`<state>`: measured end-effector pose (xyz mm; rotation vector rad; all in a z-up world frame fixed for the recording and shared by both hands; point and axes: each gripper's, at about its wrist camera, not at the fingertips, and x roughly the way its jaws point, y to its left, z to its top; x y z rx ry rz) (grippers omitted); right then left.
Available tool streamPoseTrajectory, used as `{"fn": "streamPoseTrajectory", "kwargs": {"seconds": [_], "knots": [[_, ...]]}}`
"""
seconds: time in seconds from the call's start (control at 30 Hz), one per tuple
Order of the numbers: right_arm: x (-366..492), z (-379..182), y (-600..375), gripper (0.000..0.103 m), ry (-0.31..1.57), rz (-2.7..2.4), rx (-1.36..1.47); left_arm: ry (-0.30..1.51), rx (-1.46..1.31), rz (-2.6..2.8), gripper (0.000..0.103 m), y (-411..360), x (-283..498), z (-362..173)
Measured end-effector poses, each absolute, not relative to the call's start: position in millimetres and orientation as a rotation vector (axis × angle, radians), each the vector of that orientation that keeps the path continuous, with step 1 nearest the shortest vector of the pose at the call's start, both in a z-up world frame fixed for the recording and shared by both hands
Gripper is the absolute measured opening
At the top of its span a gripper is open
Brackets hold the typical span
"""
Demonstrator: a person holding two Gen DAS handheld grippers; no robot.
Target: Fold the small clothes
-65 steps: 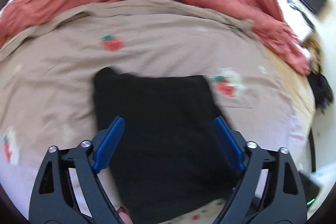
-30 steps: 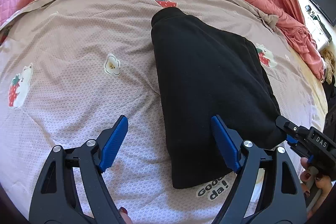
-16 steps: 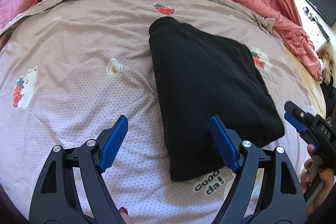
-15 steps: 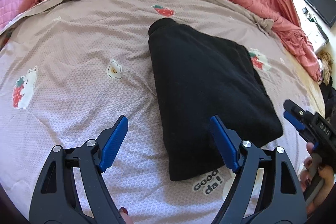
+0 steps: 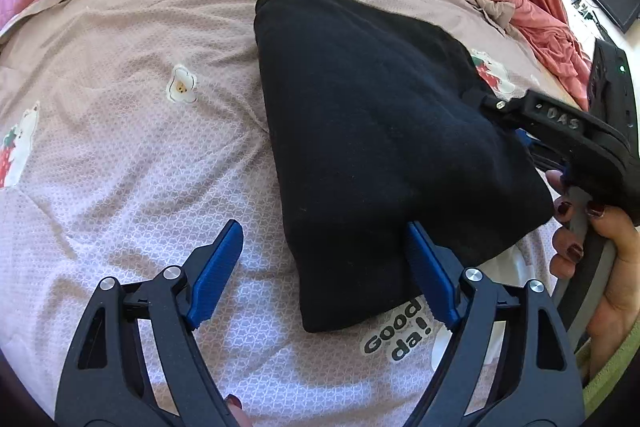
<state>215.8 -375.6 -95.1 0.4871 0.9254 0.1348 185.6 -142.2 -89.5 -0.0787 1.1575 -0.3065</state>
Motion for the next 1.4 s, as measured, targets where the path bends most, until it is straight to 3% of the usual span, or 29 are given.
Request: {"fn": "streamPoseTrajectory", "kwargs": {"seconds": [0.07, 0.17, 0.3, 0.37, 0.53, 0.57, 0.67, 0.9, 1.1, 1.23, 1.4], "knots": [[210, -75, -355, 0.023, 0.870, 0.153, 0.328, 1.146, -0.059, -0.297, 0.076, -142, 184, -87], [205, -58, -342, 0.022, 0.809, 0.182, 0.260, 1.129, -0.059, -0.283, 0.076, -140, 182, -85], [215, -87, -357, 0.027, 0.903, 0.108, 0.304, 1.145, -0.089, -0.295, 0.078, -138, 182, -90], [217, -93, -363, 0.036, 0.909, 0.097, 0.338, 1.142, -0.088, -0.295, 0.078, -140, 182, -92], [215, -94, -367, 0.047, 0.907, 0.077, 0.329, 1.149, -0.100, -0.293, 0.079, -139, 183, -93], [213, -90, -367, 0.057, 0.900, 0.066, 0.319, 1.150, -0.100, -0.293, 0.079, -139, 183, -93], [204, -79, -368, 0.075, 0.862, 0.025, 0.280, 1.149, -0.106, -0.287, 0.079, -137, 181, -91], [175, -50, -369, 0.094, 0.755, -0.003, 0.235, 1.144, -0.116, -0.280, 0.079, -135, 177, -83], [146, -17, -366, 0.098, 0.631, -0.022, 0.209, 1.111, -0.116, -0.275, 0.080, -127, 170, -65], [123, 1, -359, 0.098, 0.560, -0.042, 0.195, 1.055, -0.088, -0.276, 0.094, -122, 161, -42], [91, 20, -349, 0.098, 0.493, -0.044, 0.161, 0.975, -0.042, -0.247, 0.094, -117, 142, -14]]}}
